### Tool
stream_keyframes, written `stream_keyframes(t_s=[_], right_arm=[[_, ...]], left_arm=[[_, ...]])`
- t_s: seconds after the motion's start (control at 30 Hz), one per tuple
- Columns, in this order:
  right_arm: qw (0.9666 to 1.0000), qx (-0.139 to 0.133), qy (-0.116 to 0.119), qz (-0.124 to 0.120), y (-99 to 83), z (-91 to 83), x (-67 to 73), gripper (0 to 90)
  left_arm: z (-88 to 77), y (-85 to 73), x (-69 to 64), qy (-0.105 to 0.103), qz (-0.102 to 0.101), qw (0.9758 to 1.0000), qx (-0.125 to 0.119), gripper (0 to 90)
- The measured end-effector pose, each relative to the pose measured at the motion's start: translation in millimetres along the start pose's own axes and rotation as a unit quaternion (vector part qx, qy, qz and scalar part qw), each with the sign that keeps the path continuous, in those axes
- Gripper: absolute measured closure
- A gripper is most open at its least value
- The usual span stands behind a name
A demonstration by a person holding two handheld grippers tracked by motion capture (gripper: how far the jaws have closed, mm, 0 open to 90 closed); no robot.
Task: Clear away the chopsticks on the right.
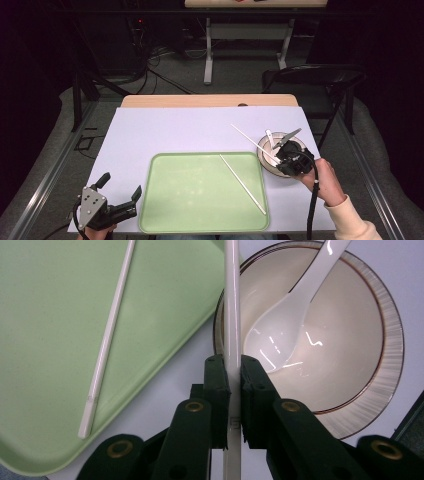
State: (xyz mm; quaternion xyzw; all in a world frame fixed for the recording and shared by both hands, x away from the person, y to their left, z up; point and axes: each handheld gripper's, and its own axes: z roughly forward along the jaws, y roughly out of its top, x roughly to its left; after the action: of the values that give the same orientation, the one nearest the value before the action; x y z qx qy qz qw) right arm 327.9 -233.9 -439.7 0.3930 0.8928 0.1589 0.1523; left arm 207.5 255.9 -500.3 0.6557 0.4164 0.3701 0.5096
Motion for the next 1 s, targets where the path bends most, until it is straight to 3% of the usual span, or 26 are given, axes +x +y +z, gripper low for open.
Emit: stream_keyframes(t_s=[0.27, 0.7, 1.0], right_arm=[[0.9998, 0.014, 0.007, -0.013, -0.4, 13.1, 13.1, 83.5], [0.9995, 0.029, 0.01, -0.009, -6.3, 23.1, 25.3, 83.5], [0.9983, 0.051, 0.026, -0.001, -12.1, 35.7, 38.9, 83.4]], left_arm=[[-0.4, -0.1, 0.3, 0.001, 0.0, 1.0, -0.001, 0.0], [-0.9, 0.0, 0.3, 0.0, 0.002, 1.0, -0.002, 0.0], [-1.0, 0.0, 0.2, 0.001, 0.001, 1.0, -0.001, 0.0]])
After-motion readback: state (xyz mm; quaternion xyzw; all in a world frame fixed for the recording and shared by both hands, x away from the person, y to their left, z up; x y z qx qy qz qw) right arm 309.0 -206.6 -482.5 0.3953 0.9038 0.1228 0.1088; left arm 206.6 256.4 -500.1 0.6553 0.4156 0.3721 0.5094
